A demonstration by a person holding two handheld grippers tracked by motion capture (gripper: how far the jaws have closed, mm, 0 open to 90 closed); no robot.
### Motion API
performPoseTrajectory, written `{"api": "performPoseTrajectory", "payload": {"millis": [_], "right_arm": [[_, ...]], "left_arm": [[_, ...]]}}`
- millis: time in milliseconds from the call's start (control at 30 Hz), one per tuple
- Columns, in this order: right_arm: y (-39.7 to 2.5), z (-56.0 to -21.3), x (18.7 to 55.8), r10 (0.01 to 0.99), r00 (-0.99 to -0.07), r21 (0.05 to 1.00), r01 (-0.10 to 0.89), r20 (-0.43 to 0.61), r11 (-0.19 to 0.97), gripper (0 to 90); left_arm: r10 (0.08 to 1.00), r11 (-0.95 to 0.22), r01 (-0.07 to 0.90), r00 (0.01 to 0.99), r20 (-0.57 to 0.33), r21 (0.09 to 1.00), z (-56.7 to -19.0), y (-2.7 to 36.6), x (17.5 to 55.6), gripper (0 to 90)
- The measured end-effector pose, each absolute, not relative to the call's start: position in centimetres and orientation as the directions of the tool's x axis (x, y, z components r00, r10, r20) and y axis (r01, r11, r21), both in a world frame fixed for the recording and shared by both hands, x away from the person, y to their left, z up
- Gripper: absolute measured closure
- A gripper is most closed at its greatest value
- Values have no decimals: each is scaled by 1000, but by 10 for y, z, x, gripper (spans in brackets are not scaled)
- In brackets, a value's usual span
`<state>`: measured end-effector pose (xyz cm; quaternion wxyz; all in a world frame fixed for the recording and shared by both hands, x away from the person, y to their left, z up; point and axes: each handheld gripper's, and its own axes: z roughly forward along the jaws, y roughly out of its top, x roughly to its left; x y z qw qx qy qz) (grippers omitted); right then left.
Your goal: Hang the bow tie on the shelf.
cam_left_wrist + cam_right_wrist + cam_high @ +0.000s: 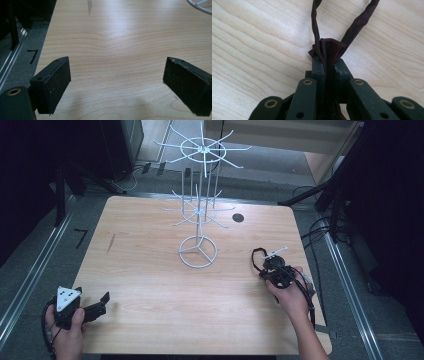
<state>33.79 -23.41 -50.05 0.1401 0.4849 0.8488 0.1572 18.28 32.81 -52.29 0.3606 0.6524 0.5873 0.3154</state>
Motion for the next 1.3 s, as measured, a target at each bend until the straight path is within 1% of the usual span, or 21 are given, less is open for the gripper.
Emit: {"api": "performPoseTrajectory", "payload": {"millis": [133, 333, 367, 467, 500, 567, 667, 700, 733, 933, 1000, 1200, 1300], "right_arm": [[-235, -493, 335, 871, -486, 450, 763, -73, 464, 827], [-231, -485, 330, 872, -483, 495, 739, -85, 457, 827], [-229, -481, 328, 869, -486, 519, 721, -93, 459, 827], [-227, -480, 327, 864, -493, 540, 701, -104, 465, 826], [-224, -478, 325, 861, -497, 565, 683, -104, 463, 827], [-222, -477, 323, 869, -485, 599, 667, -104, 444, 827], [-221, -474, 321, 883, -464, 651, 647, -77, 397, 827], [-221, -474, 321, 883, -464, 651, 647, -77, 397, 827], [-221, -471, 319, 891, -450, 680, 636, -56, 364, 827], [-221, -467, 317, 901, -433, 728, 607, -34, 319, 826], [-222, -464, 315, 906, -422, 765, 571, -37, 298, 826], [-222, -460, 312, 911, -410, 804, 527, -44, 276, 826], [-221, -457, 312, 914, -405, 831, 497, -31, 248, 826]], "left_arm": [[994, -50, 538, 111, -11, 841, -523, 328, 183, 84], [994, -51, 538, 111, -10, 841, -523, 328, 183, 84], [994, -50, 538, 110, -12, 842, -523, 328, 183, 84], [994, -49, 538, 109, -12, 842, -523, 328, 183, 84], [994, -51, 538, 109, -10, 841, -523, 328, 182, 84], [994, -50, 538, 109, -10, 841, -523, 328, 182, 84], [994, -50, 538, 109, -10, 842, -523, 328, 182, 84], [994, -50, 538, 109, -10, 842, -523, 328, 182, 83], [994, -50, 538, 109, -10, 841, -523, 328, 182, 84], [994, -51, 538, 110, -10, 841, -523, 328, 182, 84], [994, -51, 538, 109, -10, 841, -523, 328, 182, 84], [994, -50, 538, 109, -10, 841, -523, 328, 182, 84], [994, -50, 538, 109, -10, 841, -523, 328, 182, 84]]}}
